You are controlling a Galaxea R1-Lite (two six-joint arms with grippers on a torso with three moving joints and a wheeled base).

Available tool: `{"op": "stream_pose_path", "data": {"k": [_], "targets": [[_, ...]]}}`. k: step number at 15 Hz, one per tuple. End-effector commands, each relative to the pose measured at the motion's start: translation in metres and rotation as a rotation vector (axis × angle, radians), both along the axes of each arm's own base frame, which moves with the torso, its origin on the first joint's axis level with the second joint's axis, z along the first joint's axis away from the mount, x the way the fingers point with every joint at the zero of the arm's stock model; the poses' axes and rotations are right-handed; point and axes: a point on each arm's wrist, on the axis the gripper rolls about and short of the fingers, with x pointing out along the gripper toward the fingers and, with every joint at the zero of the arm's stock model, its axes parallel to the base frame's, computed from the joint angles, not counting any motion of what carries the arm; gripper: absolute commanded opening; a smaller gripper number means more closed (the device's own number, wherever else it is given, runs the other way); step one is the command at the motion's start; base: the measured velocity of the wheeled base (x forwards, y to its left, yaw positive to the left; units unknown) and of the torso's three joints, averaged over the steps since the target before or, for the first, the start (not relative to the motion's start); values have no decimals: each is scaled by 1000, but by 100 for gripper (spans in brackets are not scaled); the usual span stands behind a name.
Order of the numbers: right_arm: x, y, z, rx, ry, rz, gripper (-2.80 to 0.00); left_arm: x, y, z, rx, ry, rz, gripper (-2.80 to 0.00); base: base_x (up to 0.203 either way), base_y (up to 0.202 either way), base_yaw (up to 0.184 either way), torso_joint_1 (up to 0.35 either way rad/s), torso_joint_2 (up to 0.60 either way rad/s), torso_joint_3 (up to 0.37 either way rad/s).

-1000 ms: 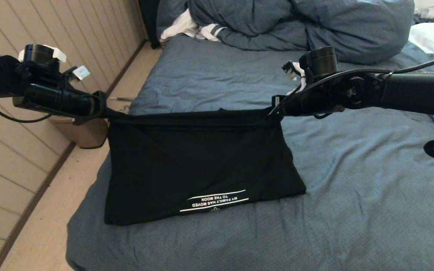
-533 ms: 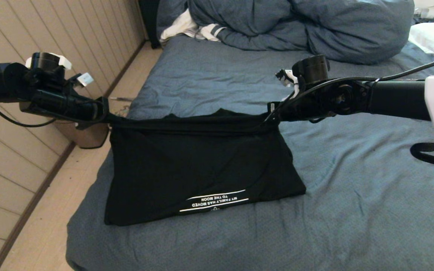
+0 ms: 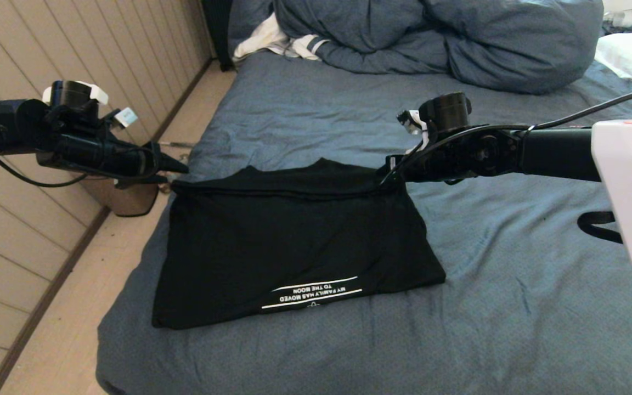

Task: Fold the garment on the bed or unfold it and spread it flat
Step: Fold the black T-shirt

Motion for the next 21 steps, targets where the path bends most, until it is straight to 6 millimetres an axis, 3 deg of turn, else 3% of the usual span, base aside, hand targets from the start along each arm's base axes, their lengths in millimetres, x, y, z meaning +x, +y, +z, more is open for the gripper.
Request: {"op": "stream_pose_path", "data": {"k": [1, 2, 4, 5, 6, 8, 10, 13, 17, 19, 21], "targets": [[0, 0, -1, 0, 3, 0, 0, 0, 0, -1, -3, 5, -1, 0, 0, 0, 0, 0, 0, 0], [-2, -3, 5, 4, -9, -5, 0, -4, 2, 5, -2, 0, 8, 0, 0, 0, 0, 0, 0, 0], [-24, -16, 46, 30, -93, -21, 0, -36, 8, 49, 4, -95, 34, 0, 0, 0, 0, 0, 0, 0], [-30, -23, 56, 35, -110, -32, 0, -52, 12, 67, 9, -135, 49, -280, 0, 0, 0, 0, 0, 0], [-30, -23, 56, 35, -109, -33, -280, -58, 16, 73, 13, -142, 63, -280, 0, 0, 0, 0, 0, 0], [-36, -26, 62, 35, -101, -36, -280, -67, 18, 78, 24, -137, 65, -280, 0, 0, 0, 0, 0, 0], [-71, -37, 94, 55, -103, -44, -280, -113, 20, 109, 39, -167, 76, -280, 0, 0, 0, 0, 0, 0], [-104, -46, 105, 72, -3, -59, -280, -162, 19, 127, 46, -139, 79, -280, 0, 0, 0, 0, 0, 0], [-109, -46, 103, 78, 26, -63, -280, -168, 19, 125, 45, -118, 76, -280, 0, 0, 0, 0, 0, 0], [-120, -47, 92, 78, 90, -64, -280, -173, 18, 108, 24, -43, 50, -280, 0, 0, 0, 0, 0, 0], [-134, -44, 72, 113, 208, -16, -280, -172, 17, 67, -18, 104, 13, -280, 0, 0, 0, 0, 0, 0]]}}
